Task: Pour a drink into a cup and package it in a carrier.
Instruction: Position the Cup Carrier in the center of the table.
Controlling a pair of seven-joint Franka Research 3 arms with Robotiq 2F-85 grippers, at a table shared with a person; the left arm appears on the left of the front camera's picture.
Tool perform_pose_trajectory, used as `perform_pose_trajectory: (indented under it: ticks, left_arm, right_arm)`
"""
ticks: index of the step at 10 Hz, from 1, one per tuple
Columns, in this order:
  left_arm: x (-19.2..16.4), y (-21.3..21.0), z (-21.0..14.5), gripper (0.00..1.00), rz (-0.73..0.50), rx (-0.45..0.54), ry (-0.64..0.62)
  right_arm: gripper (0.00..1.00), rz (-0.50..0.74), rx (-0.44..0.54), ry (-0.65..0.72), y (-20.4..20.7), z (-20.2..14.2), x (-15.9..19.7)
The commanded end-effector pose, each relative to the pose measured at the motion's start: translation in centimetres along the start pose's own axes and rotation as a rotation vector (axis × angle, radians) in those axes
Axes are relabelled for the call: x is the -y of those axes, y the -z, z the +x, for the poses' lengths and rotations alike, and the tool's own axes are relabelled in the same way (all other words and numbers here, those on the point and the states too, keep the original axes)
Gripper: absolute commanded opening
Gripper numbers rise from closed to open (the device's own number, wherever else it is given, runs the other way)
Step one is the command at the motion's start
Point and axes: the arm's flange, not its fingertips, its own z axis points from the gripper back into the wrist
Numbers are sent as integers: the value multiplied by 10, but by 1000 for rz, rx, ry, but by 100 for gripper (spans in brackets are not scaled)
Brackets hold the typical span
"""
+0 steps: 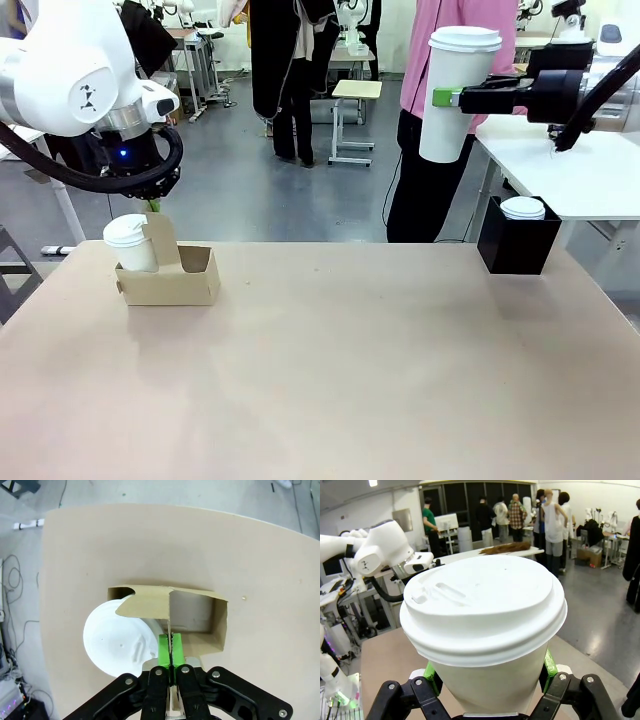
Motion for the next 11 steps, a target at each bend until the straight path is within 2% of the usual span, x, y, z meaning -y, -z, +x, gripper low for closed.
perform_pose_trajectory:
  ticks: [1, 2, 3, 6, 8, 11]
  left_arm:
    - [0, -1, 0, 0, 0, 9, 3]
    - [0, 0, 0, 2, 0, 0, 0]
    - [2, -13, -7, 2, -57, -8, 10]
    - [27, -74, -36, 2, -73, 33, -54]
    - [64, -114, -75, 2, -95, 45, -90]
    - [129, -144, -127, 2, -122, 59, -45]
  right_arm:
    - [87, 4, 10, -3, 0, 5, -1]
    - [87, 4, 10, -3, 0, 5, -1]
    - [87, 4, 10, -3, 0, 5, -1]
    - [87, 4, 10, -3, 0, 5, -1]
    - [87, 4, 10, -3, 0, 5, -1]
    - [87, 4, 10, -3, 0, 5, -1]
